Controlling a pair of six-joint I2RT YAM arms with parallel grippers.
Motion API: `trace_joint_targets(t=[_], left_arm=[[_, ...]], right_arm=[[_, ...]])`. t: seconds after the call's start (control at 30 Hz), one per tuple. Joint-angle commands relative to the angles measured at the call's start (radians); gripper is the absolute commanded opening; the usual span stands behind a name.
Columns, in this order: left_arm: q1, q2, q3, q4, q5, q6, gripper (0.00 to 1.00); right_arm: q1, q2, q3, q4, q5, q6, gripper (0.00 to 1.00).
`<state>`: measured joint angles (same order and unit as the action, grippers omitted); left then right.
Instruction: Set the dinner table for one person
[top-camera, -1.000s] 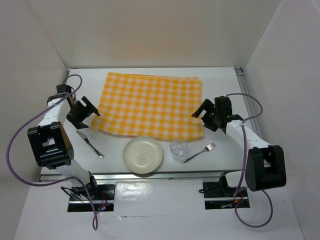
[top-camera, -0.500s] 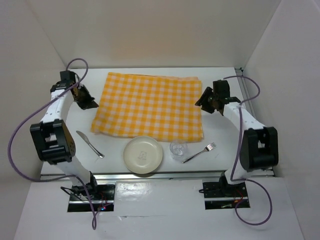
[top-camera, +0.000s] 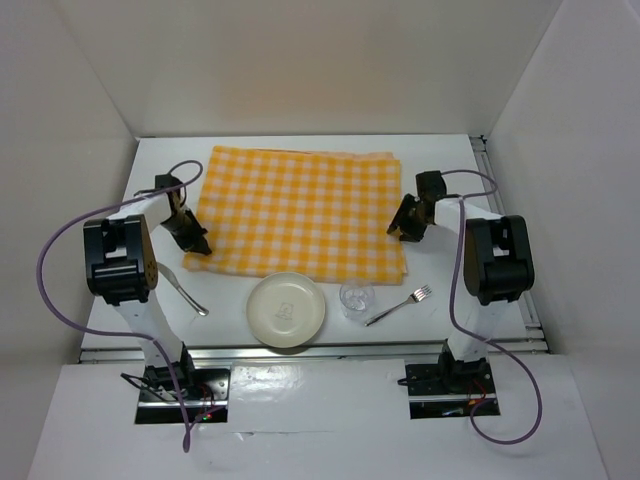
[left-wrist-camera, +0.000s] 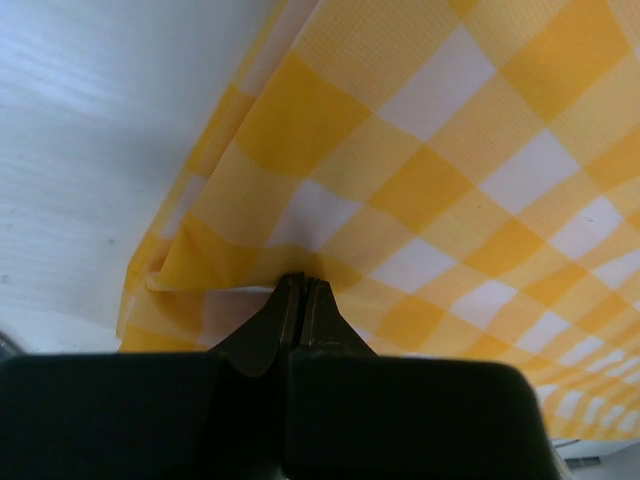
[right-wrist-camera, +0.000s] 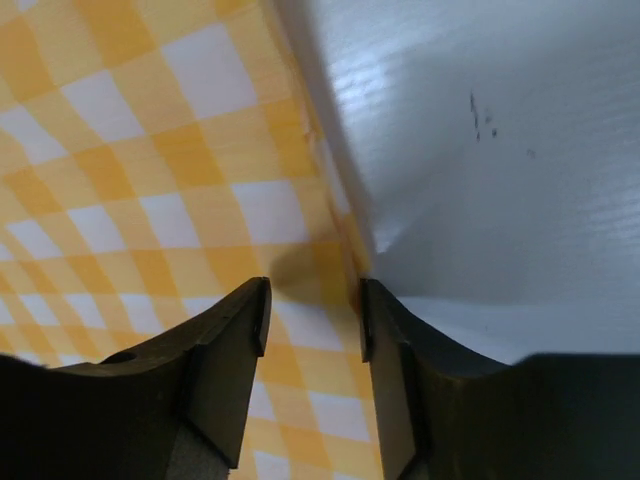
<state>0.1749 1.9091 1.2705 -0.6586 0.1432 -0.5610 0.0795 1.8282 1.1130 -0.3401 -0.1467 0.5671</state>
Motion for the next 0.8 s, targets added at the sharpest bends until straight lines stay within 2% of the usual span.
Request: trace_joint_targets(t=[0.0,0.1,0.13,0.17,0.27,0.5,0.77], left_arm=[[-0.002,-0.05,-0.058,0.016,-0.021,-0.033,0.0],[-0.002,-0.059,-0.083,0.027,-0.03,-0.045,0.0],[-0.002,-0.059,-0.095,0.027,-0.03,-0.045,0.0],[-0.002,-0.068,-0.095,0.027,-0.039,-0.045,0.0],[-0.011,-0.068,-0.082,0.014,-0.051,-0.045,0.0],[-0.029,-0.09,-0.077,-0.009,-0.082,-0.045,0.0],[-0.049,-0.12,-0.017,-0.056,-0.093,-0.016,0.0]], right_arm=[[-0.011,0.069,0.037,0.045,-0.004,-0.013,0.5],[-0.02,0.111,0.047,0.046,0.01,-0.013,0.39],[-0.02,0.12,0.062,0.058,0.021,-0.013,0.3],[-0.029,0.141,0.073,0.058,0.021,-0.013,0.26],[-0.029,0.169,0.126,0.014,0.044,-0.013,0.19],[-0.029,0.128,0.124,-0.019,0.064,-0.003,0.19],[-0.029,-0.007,0.094,-0.053,0.114,0.007,0.19]])
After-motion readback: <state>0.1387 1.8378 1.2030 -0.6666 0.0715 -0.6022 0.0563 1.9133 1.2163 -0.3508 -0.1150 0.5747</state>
